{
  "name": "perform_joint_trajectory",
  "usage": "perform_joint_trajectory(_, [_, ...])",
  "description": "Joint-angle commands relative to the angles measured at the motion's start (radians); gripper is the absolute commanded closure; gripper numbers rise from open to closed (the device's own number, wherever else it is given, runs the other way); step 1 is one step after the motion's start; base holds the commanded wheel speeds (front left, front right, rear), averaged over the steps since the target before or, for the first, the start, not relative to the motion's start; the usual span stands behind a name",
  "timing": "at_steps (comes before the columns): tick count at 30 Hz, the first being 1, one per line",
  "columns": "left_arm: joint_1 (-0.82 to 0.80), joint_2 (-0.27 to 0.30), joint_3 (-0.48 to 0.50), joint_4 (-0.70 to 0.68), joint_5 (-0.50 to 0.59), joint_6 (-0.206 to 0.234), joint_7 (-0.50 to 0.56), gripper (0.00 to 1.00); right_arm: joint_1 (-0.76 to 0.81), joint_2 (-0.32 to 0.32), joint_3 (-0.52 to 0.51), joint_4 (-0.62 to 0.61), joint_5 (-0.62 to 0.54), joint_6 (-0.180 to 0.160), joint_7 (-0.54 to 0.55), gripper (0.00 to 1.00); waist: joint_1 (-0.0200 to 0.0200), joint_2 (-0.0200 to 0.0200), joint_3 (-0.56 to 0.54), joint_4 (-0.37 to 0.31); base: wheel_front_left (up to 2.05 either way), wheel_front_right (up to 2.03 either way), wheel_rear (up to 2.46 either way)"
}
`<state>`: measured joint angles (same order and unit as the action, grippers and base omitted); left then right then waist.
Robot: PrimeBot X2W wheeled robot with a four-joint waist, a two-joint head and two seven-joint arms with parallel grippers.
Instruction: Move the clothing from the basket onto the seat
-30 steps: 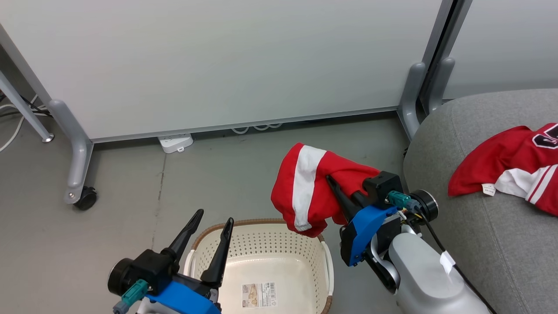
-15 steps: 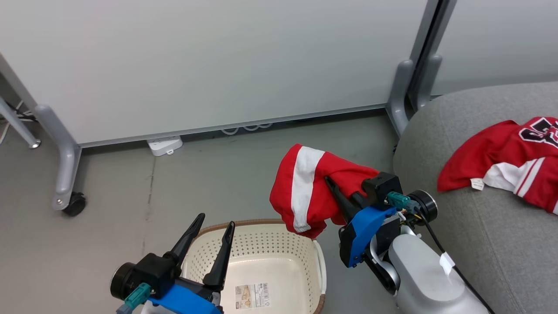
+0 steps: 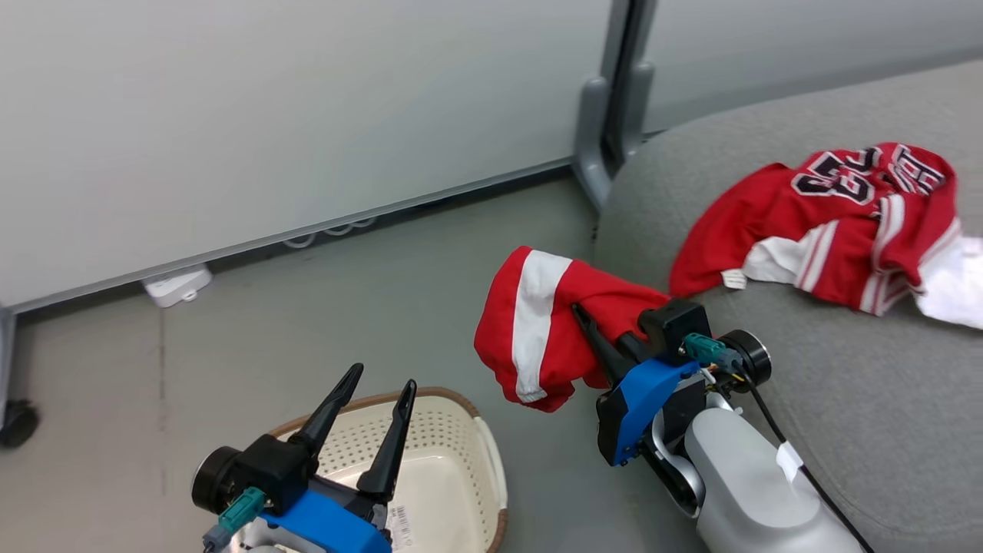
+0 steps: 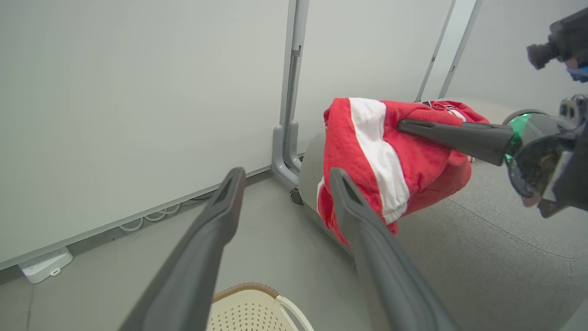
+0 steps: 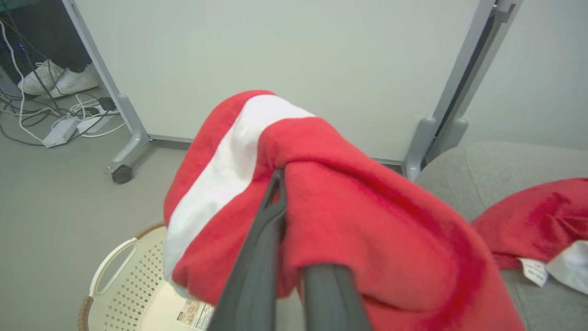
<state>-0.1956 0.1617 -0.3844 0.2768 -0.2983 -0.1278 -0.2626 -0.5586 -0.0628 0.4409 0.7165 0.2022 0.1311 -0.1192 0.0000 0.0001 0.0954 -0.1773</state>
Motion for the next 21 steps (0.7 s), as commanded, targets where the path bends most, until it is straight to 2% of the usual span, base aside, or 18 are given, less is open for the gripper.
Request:
perform_joint_trajectory(1, [-0.014,0.009,-0.002,-0.003,-0.001,-0.004,-0.003,0.0,-0.003,0.003,-0.006,-0.005,-0.005,-0.001,-0.006,1.0,0.0,-0.0001,0.012,-0.064,0.0,0.0,0.0])
perform_joint_trajectory(7, [-0.024,0.02,-0.002,0.003,0.002,-0.004,-0.003,0.0,-0.006,0.007,-0.004,-0.001,-0.002,-0.001,-0.013,1.0,0.0,-0.0001,0.024,-0.156,0.0,0.0,0.0])
perform_joint_trajectory(15, [-0.037,0.028,-0.018,0.01,0.003,-0.004,-0.003,0.0,-0.008,0.01,-0.012,0.005,0.004,-0.001,-0.024,1.0,0.0,-0.0001,0.039,-0.238,0.0,0.0,0.0])
perform_joint_trajectory(21, [-0.046,0.034,-0.021,0.013,-0.001,-0.003,-0.003,0.0,-0.003,0.012,-0.016,0.012,0.009,-0.001,-0.032,1.0,0.0,-0.0001,0.047,-0.275,0.0,0.0,0.0])
